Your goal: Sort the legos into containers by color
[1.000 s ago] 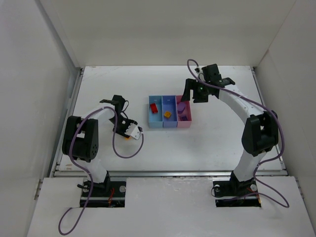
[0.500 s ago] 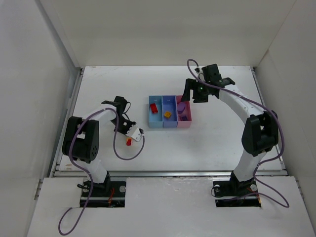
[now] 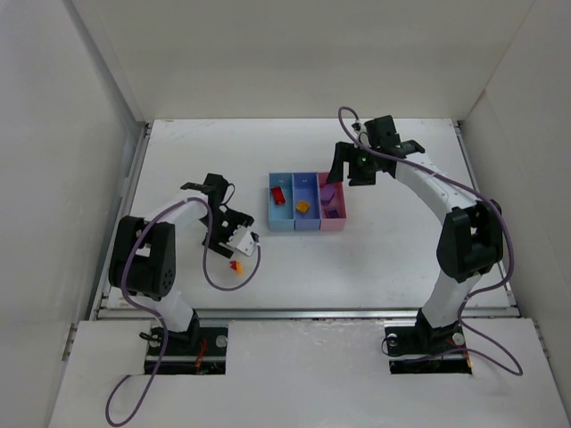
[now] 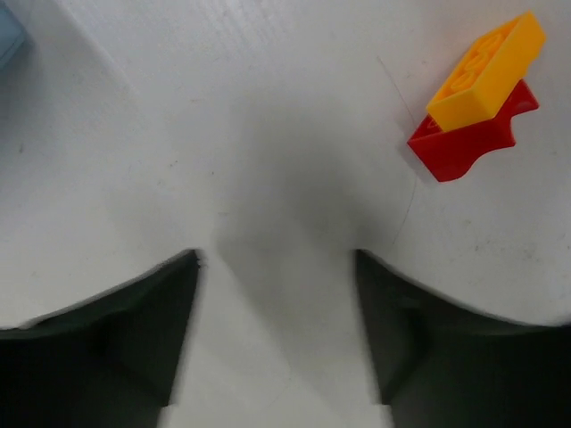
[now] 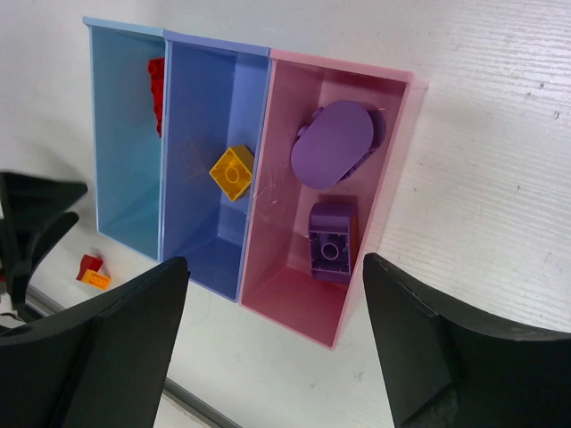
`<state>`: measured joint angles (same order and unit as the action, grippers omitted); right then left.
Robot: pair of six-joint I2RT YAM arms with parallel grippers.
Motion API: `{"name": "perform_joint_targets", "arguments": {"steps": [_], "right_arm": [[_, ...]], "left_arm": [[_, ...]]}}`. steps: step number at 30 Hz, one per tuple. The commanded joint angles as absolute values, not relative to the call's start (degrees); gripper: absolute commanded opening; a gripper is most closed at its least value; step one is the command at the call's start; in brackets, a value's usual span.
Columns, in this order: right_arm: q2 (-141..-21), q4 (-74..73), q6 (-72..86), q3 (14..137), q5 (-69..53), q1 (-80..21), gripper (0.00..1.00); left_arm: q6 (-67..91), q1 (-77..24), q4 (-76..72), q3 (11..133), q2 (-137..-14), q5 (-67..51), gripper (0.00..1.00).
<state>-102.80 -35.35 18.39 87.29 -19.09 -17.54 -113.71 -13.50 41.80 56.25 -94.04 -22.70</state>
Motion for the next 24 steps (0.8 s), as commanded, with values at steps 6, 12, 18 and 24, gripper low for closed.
{"name": "perform_joint_targets", "arguments": {"steps": [6, 12, 18, 24], "right_arm": [[-101.6, -32.3, 18.8, 87.5, -20.4, -17.1, 0.84], [-99.6, -32.3, 18.8, 85.2, -20.4, -17.6, 0.84], [-96.5, -30.1, 19.3, 80.1, -19.9, -18.1, 0.84], [-95.4, -30.1, 19.9, 78.5, -19.9, -18.6, 0.84]], "left_arm": [[-144.7, -11.3, 55.1, 65.1, -86.8, -27.4, 1.0], [-136.9, -12.7, 58.0, 55.2, -77.0, -28.0, 1.0], [-119.2, -15.9, 47.7, 45.9, -70.1, -27.5, 1.0], [-101.5, -18.6, 37.8, 42.1, -72.8, -28.7, 1.0]]}}
